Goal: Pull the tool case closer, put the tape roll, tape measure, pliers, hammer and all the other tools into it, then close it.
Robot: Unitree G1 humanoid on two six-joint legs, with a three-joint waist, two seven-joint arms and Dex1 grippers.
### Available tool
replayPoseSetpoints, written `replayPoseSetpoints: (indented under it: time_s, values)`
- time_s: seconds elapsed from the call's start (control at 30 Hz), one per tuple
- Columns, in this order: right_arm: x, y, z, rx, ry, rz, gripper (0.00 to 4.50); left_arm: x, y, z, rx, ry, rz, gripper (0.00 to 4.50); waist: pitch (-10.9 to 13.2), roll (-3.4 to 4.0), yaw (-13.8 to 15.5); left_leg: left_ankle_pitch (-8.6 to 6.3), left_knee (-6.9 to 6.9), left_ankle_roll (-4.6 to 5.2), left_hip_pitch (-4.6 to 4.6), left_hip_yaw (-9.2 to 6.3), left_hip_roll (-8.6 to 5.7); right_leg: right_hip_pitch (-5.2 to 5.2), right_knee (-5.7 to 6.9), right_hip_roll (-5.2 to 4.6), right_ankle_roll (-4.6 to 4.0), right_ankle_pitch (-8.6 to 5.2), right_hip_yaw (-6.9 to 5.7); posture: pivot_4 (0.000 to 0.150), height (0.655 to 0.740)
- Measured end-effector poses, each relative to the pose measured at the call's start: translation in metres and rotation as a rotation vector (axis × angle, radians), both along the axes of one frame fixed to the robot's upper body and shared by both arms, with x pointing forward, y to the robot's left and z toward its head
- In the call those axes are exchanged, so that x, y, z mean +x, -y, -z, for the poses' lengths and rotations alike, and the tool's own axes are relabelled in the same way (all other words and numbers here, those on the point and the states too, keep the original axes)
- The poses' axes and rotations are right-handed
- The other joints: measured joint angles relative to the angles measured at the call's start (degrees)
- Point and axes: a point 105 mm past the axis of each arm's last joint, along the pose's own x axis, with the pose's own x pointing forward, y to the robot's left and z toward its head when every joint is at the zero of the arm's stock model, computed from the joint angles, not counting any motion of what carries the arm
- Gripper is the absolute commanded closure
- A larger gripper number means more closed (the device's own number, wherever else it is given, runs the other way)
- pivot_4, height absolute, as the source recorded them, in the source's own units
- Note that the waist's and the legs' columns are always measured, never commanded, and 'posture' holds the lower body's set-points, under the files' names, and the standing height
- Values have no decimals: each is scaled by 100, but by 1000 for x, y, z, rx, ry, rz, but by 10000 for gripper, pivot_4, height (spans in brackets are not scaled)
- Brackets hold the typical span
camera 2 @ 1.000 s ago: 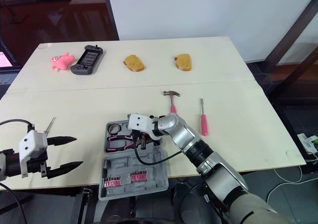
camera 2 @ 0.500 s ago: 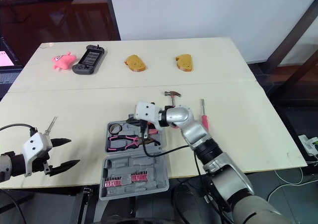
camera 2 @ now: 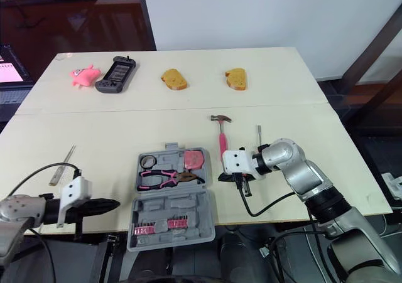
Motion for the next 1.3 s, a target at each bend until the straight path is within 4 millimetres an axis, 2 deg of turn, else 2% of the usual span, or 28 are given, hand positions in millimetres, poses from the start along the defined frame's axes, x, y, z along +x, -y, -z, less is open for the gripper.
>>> replayPoseSetpoints:
  time_s: [0.2,0.3,0.53,0.77,1.0,1.3]
  values:
    - [-4,-7,19,-4,-20,9,45000,18,24,13,-21,29,-21,44648,0,-1,22,0,7,0,-1,0,-1,6,0,-1,2,1,0,1500,7238]
    - [-5,-6,29,-19,-30,27,45000,22,30,16,-25,26,-38,44648,0,0,21,0,6,0,-2,0,-1,6,0,0,2,1,0,1500,7238]
    - [0,-23,41,25,-41,49,45000,27,42,22,-47,-7,-46,44648,0,1,32,0,10,0,-1,-1,-1,10,1,0,3,1,0,1500,7238]
    - [4,-26,41,32,-57,73,45000,31,44,23,-57,-23,-66,44648,-2,4,31,0,21,0,6,-3,-1,25,1,0,2,1,0,1500,7238]
    - [7,-28,40,39,-78,117,45000,43,43,20,-64,-3,-112,44648,-2,4,25,0,24,0,7,-5,-1,30,1,2,3,2,-1,1500,7238]
    - [37,-47,35,99,-43,255,45000,71,28,12,15,109,-178,44648,-2,4,9,0,22,0,5,-10,0,26,6,7,12,7,-1,1500,7238]
